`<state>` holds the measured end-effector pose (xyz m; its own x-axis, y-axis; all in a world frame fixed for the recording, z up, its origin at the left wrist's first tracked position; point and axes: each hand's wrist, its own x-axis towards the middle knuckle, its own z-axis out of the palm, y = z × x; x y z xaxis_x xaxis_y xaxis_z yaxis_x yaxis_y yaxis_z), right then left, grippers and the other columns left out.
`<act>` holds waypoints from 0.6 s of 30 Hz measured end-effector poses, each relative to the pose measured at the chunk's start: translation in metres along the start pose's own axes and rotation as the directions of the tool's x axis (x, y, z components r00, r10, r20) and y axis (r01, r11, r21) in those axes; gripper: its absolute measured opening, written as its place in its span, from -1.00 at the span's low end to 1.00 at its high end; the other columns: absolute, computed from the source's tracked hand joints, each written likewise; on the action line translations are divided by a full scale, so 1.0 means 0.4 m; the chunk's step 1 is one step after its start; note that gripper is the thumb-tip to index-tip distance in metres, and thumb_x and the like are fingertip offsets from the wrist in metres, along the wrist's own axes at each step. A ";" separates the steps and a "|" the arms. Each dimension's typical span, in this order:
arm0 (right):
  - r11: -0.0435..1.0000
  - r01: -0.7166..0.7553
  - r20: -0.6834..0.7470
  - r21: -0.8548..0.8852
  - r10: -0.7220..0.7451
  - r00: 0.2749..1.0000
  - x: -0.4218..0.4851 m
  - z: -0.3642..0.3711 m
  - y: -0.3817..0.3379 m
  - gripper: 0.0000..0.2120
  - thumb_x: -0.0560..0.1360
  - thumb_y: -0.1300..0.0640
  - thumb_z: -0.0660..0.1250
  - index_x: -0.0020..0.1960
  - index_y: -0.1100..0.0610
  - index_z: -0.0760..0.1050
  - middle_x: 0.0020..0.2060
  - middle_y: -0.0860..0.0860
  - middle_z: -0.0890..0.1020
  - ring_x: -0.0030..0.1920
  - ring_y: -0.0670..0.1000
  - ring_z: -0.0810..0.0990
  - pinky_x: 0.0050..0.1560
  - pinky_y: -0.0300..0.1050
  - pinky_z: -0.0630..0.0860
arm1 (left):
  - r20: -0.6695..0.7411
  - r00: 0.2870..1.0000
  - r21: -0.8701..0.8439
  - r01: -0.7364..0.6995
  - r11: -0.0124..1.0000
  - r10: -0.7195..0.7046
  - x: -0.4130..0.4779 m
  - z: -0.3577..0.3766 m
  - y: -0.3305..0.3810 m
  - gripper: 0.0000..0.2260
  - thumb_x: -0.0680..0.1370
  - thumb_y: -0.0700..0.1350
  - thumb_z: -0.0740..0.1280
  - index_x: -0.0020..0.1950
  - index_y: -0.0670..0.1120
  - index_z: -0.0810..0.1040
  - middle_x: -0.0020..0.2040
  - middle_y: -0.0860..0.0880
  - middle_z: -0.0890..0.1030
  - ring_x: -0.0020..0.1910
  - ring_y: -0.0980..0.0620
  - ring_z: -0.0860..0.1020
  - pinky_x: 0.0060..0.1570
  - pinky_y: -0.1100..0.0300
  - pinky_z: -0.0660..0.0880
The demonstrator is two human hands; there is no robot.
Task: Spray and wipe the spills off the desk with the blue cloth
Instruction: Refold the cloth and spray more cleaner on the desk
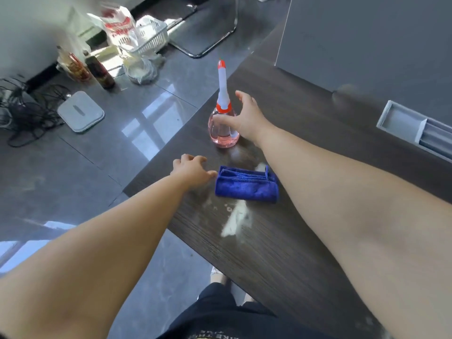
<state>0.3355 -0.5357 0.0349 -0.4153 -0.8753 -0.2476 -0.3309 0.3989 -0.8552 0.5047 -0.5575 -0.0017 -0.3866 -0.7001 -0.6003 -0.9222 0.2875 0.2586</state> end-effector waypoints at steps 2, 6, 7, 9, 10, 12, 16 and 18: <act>0.996 0.045 0.006 0.071 -0.046 0.999 0.026 0.016 -0.022 -0.13 0.38 -0.01 0.49 0.51 0.10 0.07 0.47 0.06 0.21 0.43 0.05 0.25 0.41 0.01 0.26 | 0.091 0.996 -0.019 0.029 0.999 -0.027 0.013 -0.009 -0.009 -0.43 0.53 0.23 0.23 0.49 0.08 0.21 0.49 -0.12 0.14 0.46 -0.20 0.09 0.40 -0.10 0.16; 0.995 0.097 -0.017 0.035 -0.097 0.995 0.051 0.022 -0.035 -0.24 0.40 0.12 0.47 0.46 0.06 0.12 0.14 0.02 0.49 0.12 -0.01 0.50 0.21 -0.09 0.43 | 0.191 0.982 0.029 -0.002 1.000 -0.003 0.029 -0.003 -0.021 -0.42 0.53 0.26 0.20 0.50 0.11 0.19 0.52 -0.05 0.07 0.48 -0.19 0.02 0.42 -0.08 0.12; 0.994 0.110 -0.016 -0.002 -0.110 0.994 0.051 0.018 -0.034 -0.25 0.41 0.12 0.45 0.46 0.05 0.12 0.06 -0.02 0.49 0.06 -0.03 0.51 0.16 -0.12 0.44 | 0.195 0.981 0.046 -0.014 0.999 0.004 0.032 -0.001 -0.021 -0.41 0.53 0.27 0.19 0.51 0.12 0.17 0.52 -0.05 0.05 0.48 -0.19 0.01 0.42 -0.07 0.11; 0.989 0.136 -0.017 -0.063 -0.137 0.990 0.046 0.013 -0.024 -0.27 0.41 0.10 0.44 0.45 0.05 0.12 -0.05 -0.06 0.51 0.01 -0.02 0.52 0.12 -0.13 0.44 | 0.209 0.978 0.081 -0.028 0.996 0.011 0.034 0.003 -0.021 -0.40 0.53 0.27 0.18 0.52 0.13 0.14 0.53 -0.05 0.02 0.48 -0.21 -0.01 0.42 -0.07 0.11; 0.985 0.152 -0.015 -0.083 -0.154 0.988 0.039 0.010 -0.017 -0.28 0.42 0.08 0.44 0.45 0.06 0.13 -0.07 -0.05 0.52 0.00 0.00 0.53 0.11 -0.13 0.45 | 0.214 0.977 0.099 -0.032 0.995 0.010 0.033 0.004 -0.020 -0.40 0.53 0.26 0.18 0.52 0.13 0.12 0.54 -0.06 0.00 0.48 -0.22 -0.02 0.42 -0.07 0.11; 0.978 0.167 -0.034 -0.122 -0.172 0.984 0.020 0.008 -0.001 -0.34 0.44 0.05 0.42 0.43 0.10 0.17 -0.08 -0.01 0.54 -0.02 0.02 0.54 0.04 -0.15 0.44 | 0.221 0.975 0.115 -0.041 0.992 0.015 0.034 0.006 -0.020 -0.39 0.54 0.25 0.18 0.53 0.12 0.09 0.54 -0.08 -0.03 0.48 -0.24 -0.04 0.43 -0.07 0.10; 0.959 0.246 -0.151 -0.139 -0.266 0.952 -0.034 0.000 0.033 -0.52 0.47 0.04 0.41 0.29 0.19 0.37 -0.17 0.05 0.57 -0.12 0.07 0.54 -0.07 -0.15 0.44 | 0.190 0.982 0.083 -0.030 0.996 0.013 0.031 0.015 -0.020 -0.40 0.54 0.22 0.18 0.53 0.10 0.11 0.54 -0.08 -0.03 0.48 -0.24 -0.05 0.42 -0.09 0.12; 0.962 0.233 -0.167 -0.139 -0.255 0.953 -0.066 -0.014 0.048 -0.60 0.48 0.04 0.39 0.24 0.19 0.41 -0.16 0.05 0.57 -0.12 0.05 0.54 -0.11 -0.26 0.42 | 0.158 0.987 0.061 -0.026 0.998 0.016 0.029 0.020 -0.022 -0.42 0.55 0.21 0.18 0.53 0.09 0.15 0.54 -0.09 -0.02 0.49 -0.24 -0.04 0.43 -0.07 0.11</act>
<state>0.3352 -0.5036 0.0278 -0.4526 -0.8899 0.0578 -0.5332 0.2181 -0.8174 0.5084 -0.5630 -0.0170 -0.3980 -0.5835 -0.7079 -0.9106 0.3452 0.2275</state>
